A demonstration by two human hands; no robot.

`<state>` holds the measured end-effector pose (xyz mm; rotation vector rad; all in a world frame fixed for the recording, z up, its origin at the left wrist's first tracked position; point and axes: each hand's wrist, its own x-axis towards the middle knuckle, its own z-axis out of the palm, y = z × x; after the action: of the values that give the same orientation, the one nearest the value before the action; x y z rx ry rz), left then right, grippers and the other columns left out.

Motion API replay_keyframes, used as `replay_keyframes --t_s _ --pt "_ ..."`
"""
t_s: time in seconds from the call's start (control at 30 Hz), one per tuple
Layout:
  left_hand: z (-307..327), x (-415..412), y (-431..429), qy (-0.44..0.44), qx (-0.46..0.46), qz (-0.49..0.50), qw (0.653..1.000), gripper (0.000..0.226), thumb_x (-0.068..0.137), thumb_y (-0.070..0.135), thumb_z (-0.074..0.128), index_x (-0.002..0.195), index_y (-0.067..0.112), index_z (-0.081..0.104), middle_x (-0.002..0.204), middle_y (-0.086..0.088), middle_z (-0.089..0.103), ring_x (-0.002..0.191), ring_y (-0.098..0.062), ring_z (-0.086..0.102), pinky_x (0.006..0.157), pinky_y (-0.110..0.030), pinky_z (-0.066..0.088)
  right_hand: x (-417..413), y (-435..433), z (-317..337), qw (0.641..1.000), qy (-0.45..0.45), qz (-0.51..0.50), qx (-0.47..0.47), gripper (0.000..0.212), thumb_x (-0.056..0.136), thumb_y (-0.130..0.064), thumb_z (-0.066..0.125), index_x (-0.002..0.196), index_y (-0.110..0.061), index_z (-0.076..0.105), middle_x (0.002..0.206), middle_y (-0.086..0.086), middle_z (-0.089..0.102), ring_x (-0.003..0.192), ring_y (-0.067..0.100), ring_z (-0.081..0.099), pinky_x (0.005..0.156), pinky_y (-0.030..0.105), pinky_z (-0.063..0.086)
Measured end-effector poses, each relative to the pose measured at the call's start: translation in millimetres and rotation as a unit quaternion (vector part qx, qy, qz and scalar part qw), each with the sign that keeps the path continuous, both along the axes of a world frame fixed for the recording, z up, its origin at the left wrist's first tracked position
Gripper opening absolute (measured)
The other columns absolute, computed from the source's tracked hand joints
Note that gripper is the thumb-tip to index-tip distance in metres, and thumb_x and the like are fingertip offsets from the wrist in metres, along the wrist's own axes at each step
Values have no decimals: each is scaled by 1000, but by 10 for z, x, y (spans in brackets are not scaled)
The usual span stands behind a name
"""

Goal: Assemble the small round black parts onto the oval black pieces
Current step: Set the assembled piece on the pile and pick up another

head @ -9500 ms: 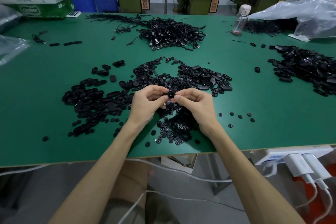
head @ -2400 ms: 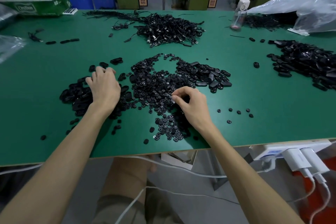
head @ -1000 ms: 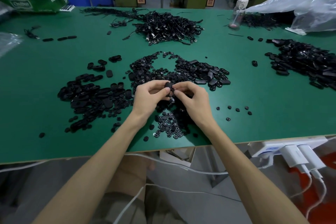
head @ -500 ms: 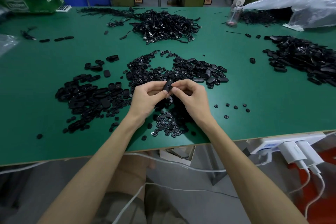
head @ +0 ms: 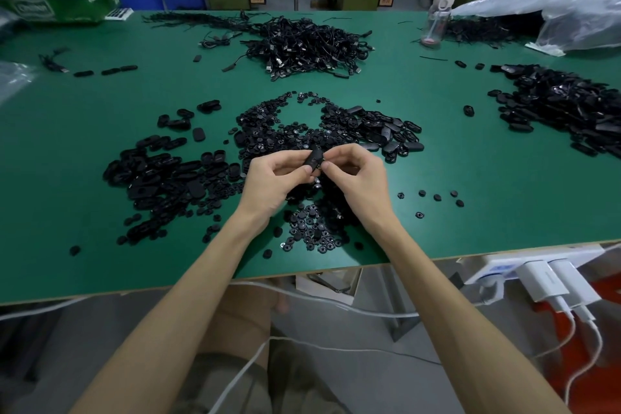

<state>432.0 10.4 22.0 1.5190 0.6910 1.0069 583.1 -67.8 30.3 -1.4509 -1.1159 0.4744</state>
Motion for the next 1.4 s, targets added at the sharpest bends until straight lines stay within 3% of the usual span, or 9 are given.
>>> replay_keyframes --t_s 0.13,0.23,0.47,0.67,0.8,0.97,1.13,1.3,1.4 --pt "-11 -1 6 3 2 1 1000 28 92 -7 70 120 -3 72 103 -15 79 96 -29 77 85 -34 63 -10 -10 6 1000 3 -13 3 7 91 -8 76 96 -11 75 85 0 77 81 13 73 80 30 59" --pt "-23 7 7 12 8 12 1000 26 92 -8 70 115 3 74 98 -11 80 92 -25 78 82 -29 63 -15 -14 27 1000 -10 -17 2 6 91 -9 76 97 -10 76 85 0 76 81 14 72 79 30 59" --pt "-39 14 18 35 18 17 999 28 91 -5 73 117 2 74 99 -9 80 92 -23 78 83 -32 63 -74 -17 46 995 -100 -26 -5 5 91 -10 74 94 -14 76 85 -7 75 80 5 68 76 19 54" --pt "-18 -1 14 47 22 5 999 31 90 -1 76 120 3 74 100 -9 80 93 -27 77 85 -37 63 -86 -16 35 987 -154 -36 -9 7 91 -11 72 93 -17 74 88 -5 73 85 9 64 81 30 53" --pt "-10 -3 8 56 40 7 998 31 90 -2 75 121 2 74 101 -9 80 89 -25 77 81 -32 62 -96 -21 26 981 -193 -34 -14 6 92 -12 72 95 -16 75 93 -4 72 95 20 61 87 36 50" --pt "6 3 -13 56 42 2 998 31 90 -3 74 122 -1 73 101 -12 79 89 -22 76 83 -32 62 -86 -34 46 978 -204 -41 -6 4 90 -12 74 93 -15 75 93 -2 71 98 19 58 86 30 45" --pt "18 7 -24 61 45 5 997 29 93 -5 71 122 -2 73 99 -14 79 86 -20 76 83 -33 63 -81 -42 54 978 -205 -41 4 2 89 -11 76 90 -11 74 92 1 71 97 22 59 86 31 45" --pt "11 11 -18 63 48 15 997 23 96 -6 65 117 -3 74 97 -16 77 86 -23 76 81 -35 63 -85 -23 35 976 -214 -37 5 1 88 -9 80 88 -9 78 93 2 69 99 25 58 83 13 39" --pt "5 3 -12 60 43 29 997 19 96 -6 65 113 -3 74 93 -18 77 82 -22 76 79 -36 64 -89 -15 20 974 -224 -13 12 6 89 -12 79 94 -9 82 96 3 70 102 26 58 87 26 44"
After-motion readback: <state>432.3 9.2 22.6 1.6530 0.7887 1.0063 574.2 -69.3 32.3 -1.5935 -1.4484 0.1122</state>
